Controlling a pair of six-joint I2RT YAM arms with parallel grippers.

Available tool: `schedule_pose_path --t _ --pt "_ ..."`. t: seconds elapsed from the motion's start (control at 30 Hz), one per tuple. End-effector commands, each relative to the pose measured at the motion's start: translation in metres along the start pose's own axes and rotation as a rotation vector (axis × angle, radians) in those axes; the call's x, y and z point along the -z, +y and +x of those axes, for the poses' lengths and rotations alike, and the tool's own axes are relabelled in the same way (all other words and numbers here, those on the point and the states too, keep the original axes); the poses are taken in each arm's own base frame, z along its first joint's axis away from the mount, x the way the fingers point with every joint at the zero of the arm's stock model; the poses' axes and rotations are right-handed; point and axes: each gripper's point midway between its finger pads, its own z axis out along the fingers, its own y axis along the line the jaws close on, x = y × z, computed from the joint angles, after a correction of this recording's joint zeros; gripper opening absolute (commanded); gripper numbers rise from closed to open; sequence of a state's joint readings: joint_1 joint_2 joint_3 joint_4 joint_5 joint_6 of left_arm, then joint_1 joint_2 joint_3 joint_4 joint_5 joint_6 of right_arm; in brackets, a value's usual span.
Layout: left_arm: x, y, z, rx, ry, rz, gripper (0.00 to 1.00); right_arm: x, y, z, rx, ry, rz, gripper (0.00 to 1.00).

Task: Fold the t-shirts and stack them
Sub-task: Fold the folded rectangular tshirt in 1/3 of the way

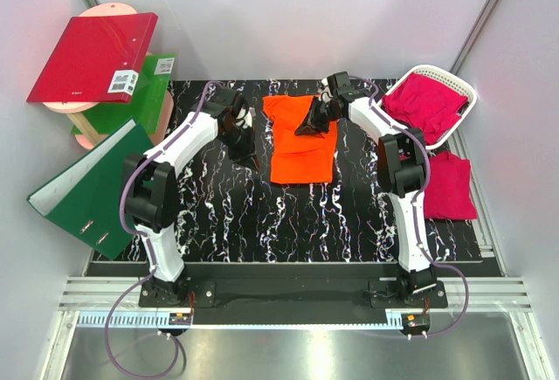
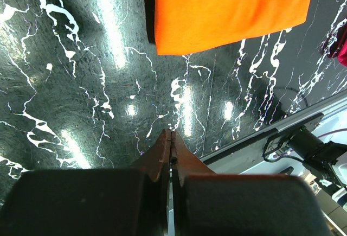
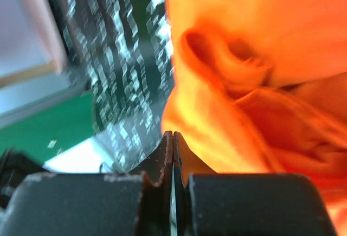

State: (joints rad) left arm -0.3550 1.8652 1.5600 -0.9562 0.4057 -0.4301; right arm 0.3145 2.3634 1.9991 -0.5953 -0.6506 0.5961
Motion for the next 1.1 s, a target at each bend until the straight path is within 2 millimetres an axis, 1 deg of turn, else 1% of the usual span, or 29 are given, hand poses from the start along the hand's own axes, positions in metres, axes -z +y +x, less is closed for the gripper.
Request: schedule_pose_path --t 0.0,0.07,0.1,0.17,0.2,0.23,0.27,0.3,0.33,0.37,0.4,0.43,0.47,0.5,0.57,0.63,0.73,0.77,0.83,0.87,0.9,0.93,0.97,1.0,1.03,1.07 --pt "0.013 -0.005 -0.004 -0.011 -0.047 0.014 0.0 0.0 -0.022 -0.036 0.02 -0.168 0.17 0.0" --pt "0.013 -0.006 -0.004 -0.013 -0.045 0.02 0.0 0.008 -0.015 -0.044 0.063 -0.207 0.181 0.0" --pt "0.013 -0.006 -0.004 -0.014 -0.046 0.02 0.0 0.017 -0.007 -0.048 0.083 -0.231 0.178 0.0" --pt "0.012 -0.005 -0.003 -0.019 -0.044 0.019 0.0 0.028 0.001 -0.048 0.116 -0.244 0.17 0.0" --pt "0.011 -0.004 -0.003 -0.021 -0.041 0.018 0.0 0.04 0.014 -0.045 0.131 -0.244 0.141 0.0" --pt "0.011 -0.004 -0.004 -0.022 -0.04 0.019 0.02 0.041 0.01 -0.037 0.126 -0.223 0.14 0.0" --pt "0.01 -0.005 -0.003 -0.023 -0.035 0.023 0.09 0.045 0.011 -0.032 0.121 -0.209 0.131 0.0" --pt "0.007 -0.005 -0.003 -0.023 -0.028 0.024 0.13 0.054 0.019 -0.026 0.127 -0.201 0.109 0.0" --pt "0.006 -0.005 -0.003 -0.022 -0.024 0.028 0.17 0.052 0.009 -0.013 0.106 -0.168 0.118 0.0" --pt "0.005 -0.004 -0.004 -0.023 -0.026 0.027 0.18 0.059 0.015 -0.006 0.112 -0.158 0.101 0.0" --pt "0.004 -0.005 -0.005 -0.022 -0.024 0.028 0.19 0.061 0.015 0.0 0.108 -0.144 0.093 0.0" --pt "0.004 -0.005 -0.005 -0.022 -0.022 0.031 0.19 0.06 0.008 0.011 0.091 -0.113 0.1 0.0" --pt "0.003 -0.005 -0.005 -0.023 -0.024 0.032 0.19 0.068 0.016 0.016 0.101 -0.111 0.081 0.0" --pt "0.004 -0.006 -0.006 -0.023 -0.026 0.036 0.2 0.068 0.009 0.025 0.085 -0.093 0.091 0.0" --pt "0.002 -0.005 -0.006 -0.022 -0.024 0.035 0.2 0.072 0.01 0.034 0.082 -0.078 0.084 0.0" --pt "0.002 -0.006 -0.007 -0.021 -0.024 0.037 0.2 0.07 0.003 0.044 0.075 -0.04 0.091 0.0" --pt "0.0 -0.005 -0.008 -0.021 -0.026 0.033 0.2 0.054 -0.017 0.053 0.051 0.026 0.112 0.0" --pt "-0.001 -0.004 -0.007 -0.017 -0.021 0.032 0.2 0.044 -0.028 0.056 0.034 0.053 0.126 0.0" --pt "-0.002 -0.004 -0.008 -0.015 -0.02 0.03 0.2 0.036 -0.035 0.052 0.037 0.061 0.135 0.0" --pt "-0.001 -0.004 -0.008 -0.013 -0.023 0.03 0.2 0.026 -0.047 0.05 0.023 0.072 0.16 0.0" --pt "-0.001 -0.004 -0.009 -0.011 -0.024 0.028 0.2 0.024 -0.043 0.04 0.041 0.052 0.155 0.0" --pt "-0.001 -0.004 -0.009 -0.007 -0.024 0.027 0.2 0.021 -0.044 0.038 0.037 0.057 0.16 0.0" --pt "-0.001 -0.004 -0.009 -0.003 -0.023 0.027 0.2 0.01 -0.057 0.036 0.02 0.075 0.181 0.0" --pt "-0.002 -0.004 -0.009 0.001 -0.022 0.026 0.2 0.009 -0.047 0.02 0.048 0.045 0.171 0.0" --pt "-0.003 -0.004 -0.009 0.005 -0.022 0.025 0.2 0.007 -0.048 0.016 0.044 0.048 0.183 0.0" --pt "-0.003 -0.004 -0.009 0.008 -0.018 0.025 0.2 -0.004 -0.063 0.012 0.029 0.057 0.214 0.0"
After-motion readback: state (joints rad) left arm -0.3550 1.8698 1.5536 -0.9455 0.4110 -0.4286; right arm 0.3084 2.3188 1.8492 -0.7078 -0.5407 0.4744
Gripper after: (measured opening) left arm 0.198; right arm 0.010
